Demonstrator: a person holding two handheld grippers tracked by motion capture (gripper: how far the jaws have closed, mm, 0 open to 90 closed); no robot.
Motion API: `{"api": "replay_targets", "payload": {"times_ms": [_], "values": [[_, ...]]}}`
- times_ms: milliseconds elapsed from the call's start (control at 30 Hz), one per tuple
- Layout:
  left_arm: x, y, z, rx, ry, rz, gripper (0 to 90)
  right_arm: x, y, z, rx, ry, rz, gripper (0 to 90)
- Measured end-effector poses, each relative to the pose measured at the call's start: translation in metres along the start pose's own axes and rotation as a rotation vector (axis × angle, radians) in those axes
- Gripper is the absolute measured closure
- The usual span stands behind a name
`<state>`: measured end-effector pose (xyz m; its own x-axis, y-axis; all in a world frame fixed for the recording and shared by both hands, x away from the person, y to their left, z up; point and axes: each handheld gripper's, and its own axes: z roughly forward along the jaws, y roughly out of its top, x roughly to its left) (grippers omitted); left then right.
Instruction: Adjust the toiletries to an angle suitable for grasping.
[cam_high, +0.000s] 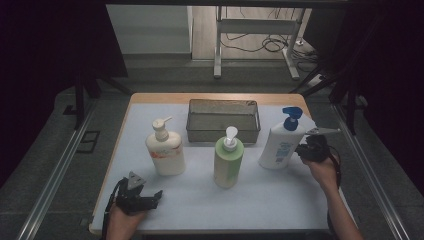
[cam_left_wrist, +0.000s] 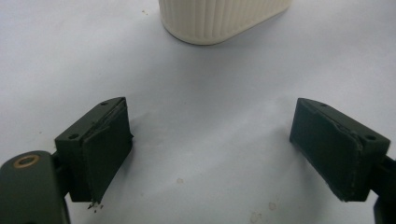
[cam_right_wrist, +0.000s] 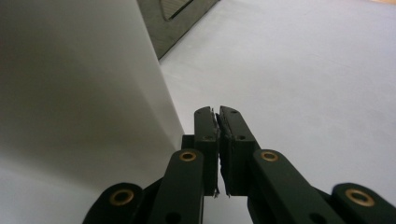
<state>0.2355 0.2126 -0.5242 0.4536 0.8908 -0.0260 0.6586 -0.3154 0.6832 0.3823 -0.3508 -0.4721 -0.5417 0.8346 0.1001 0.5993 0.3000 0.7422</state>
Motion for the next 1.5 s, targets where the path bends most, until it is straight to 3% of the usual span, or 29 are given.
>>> {"api": "replay_targets", "payload": {"times_ms": [167,867,1500], "values": [[0.0,0.0,0.0,0.0,0.0,0.0,12.3,0.001,-0.003,0.003,-0.005,0.015,-0.019,88.6],[0.0,0.0,0.0,0.0,0.0,0.0,12.3,0.006,-0.021,-0.004,0.005,0.058,-0.017,86.6],[0.0,0.0,0.0,0.0,0.0,-0.001,12.3,0.021,-0.046,-0.013,0.019,0.08,-0.009,86.9]]}}
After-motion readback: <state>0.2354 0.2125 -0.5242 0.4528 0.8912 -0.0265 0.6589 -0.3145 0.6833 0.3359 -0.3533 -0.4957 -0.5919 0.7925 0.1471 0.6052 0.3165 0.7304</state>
